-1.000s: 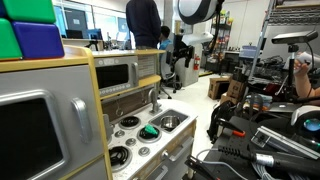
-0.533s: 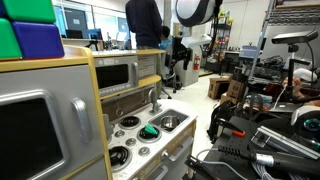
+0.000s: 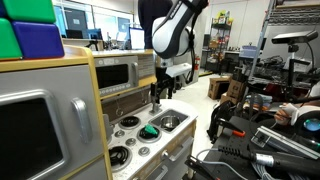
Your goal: Pick up the green grapes from the stove and place them inside the silver pot in the sink
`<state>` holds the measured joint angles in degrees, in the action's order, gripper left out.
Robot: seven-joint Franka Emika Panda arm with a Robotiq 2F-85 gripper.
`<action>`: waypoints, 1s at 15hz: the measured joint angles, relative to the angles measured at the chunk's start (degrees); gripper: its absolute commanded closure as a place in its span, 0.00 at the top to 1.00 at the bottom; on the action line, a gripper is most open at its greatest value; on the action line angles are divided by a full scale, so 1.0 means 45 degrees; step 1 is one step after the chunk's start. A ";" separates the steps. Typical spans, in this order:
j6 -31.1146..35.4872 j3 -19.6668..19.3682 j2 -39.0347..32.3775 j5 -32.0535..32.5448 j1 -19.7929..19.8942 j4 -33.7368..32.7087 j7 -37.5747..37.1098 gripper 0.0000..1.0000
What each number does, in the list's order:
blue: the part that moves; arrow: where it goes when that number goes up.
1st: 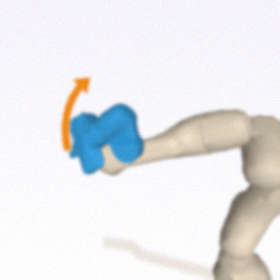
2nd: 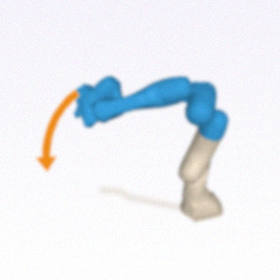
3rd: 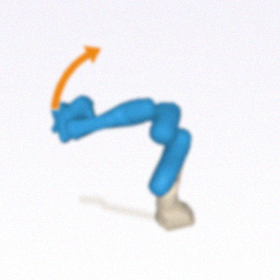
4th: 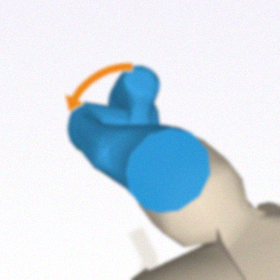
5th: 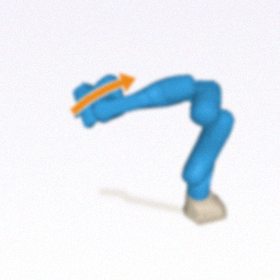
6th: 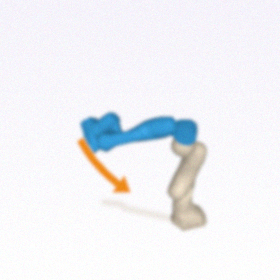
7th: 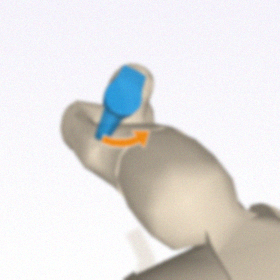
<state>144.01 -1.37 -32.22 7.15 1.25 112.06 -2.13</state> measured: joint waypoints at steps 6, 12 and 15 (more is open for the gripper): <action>0.0032 -0.1132 -0.3810 0.1456 -0.2042 -0.3269 -0.1796 1.00; -0.0172 -0.1579 -0.5308 0.1589 -0.2595 -0.4988 -0.2044 1.00; -0.0087 -0.1488 -0.5329 0.1251 -0.2556 -0.4996 -0.2111 1.00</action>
<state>143.62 -8.07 -56.20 12.78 -10.25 89.58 -11.63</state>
